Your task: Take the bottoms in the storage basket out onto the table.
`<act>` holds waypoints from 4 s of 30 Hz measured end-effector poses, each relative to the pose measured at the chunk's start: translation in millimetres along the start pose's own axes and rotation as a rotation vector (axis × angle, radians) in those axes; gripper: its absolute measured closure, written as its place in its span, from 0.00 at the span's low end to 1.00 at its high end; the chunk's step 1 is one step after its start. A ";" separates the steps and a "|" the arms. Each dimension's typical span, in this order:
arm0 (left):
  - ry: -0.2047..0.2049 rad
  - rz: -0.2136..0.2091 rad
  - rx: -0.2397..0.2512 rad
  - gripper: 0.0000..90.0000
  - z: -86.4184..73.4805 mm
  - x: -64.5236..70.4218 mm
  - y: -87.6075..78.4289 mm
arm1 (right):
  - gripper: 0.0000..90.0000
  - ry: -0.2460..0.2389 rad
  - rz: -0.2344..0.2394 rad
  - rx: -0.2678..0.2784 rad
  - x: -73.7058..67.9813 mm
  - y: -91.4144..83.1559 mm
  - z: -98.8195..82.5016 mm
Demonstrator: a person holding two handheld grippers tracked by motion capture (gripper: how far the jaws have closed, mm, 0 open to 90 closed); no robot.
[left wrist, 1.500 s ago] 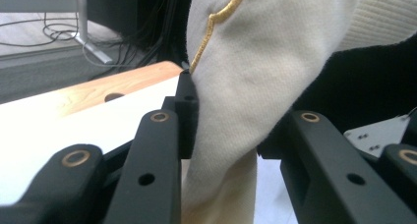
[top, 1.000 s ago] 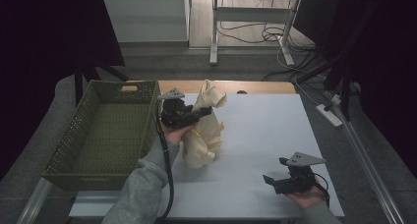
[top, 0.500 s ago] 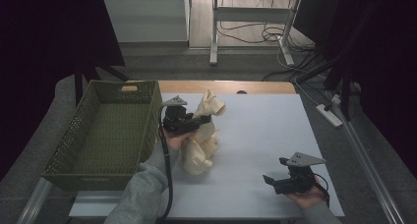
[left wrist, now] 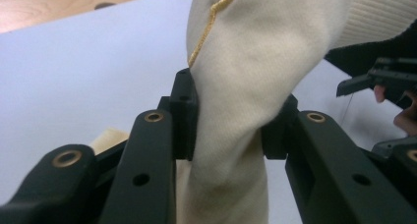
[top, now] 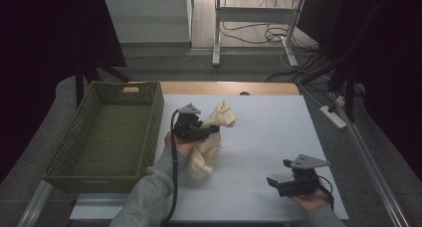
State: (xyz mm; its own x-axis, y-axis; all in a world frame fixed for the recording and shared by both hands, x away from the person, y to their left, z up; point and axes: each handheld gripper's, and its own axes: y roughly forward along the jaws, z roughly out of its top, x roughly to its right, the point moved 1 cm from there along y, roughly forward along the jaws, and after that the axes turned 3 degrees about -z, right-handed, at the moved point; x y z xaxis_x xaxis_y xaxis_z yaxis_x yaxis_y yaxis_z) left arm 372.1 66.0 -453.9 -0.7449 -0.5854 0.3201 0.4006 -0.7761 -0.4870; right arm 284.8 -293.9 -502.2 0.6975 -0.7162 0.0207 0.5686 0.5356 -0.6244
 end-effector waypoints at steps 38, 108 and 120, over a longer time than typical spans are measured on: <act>0.027 0.077 -0.099 0.23 -8.3 2.3 8.1 | 0.10 0.004 0.000 0.001 0.5 -0.1 -0.8; 0.050 0.292 0.042 0.20 -106.6 13.4 -184.0 | 0.10 -0.004 -0.006 0.006 0.6 0.0 1.8; 0.032 0.301 0.041 0.20 -111.6 9.4 -186.9 | 0.10 -0.003 -0.005 0.010 1.0 -0.2 2.1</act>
State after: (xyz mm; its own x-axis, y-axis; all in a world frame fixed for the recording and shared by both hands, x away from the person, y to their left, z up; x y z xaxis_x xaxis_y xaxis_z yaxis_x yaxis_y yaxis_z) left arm 230.7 231.8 -450.6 -0.6058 -0.7831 0.1407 0.6262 -0.5784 -0.5229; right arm 286.2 -293.7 -500.4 0.6958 -0.7178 0.0262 0.5766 0.5364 -0.6163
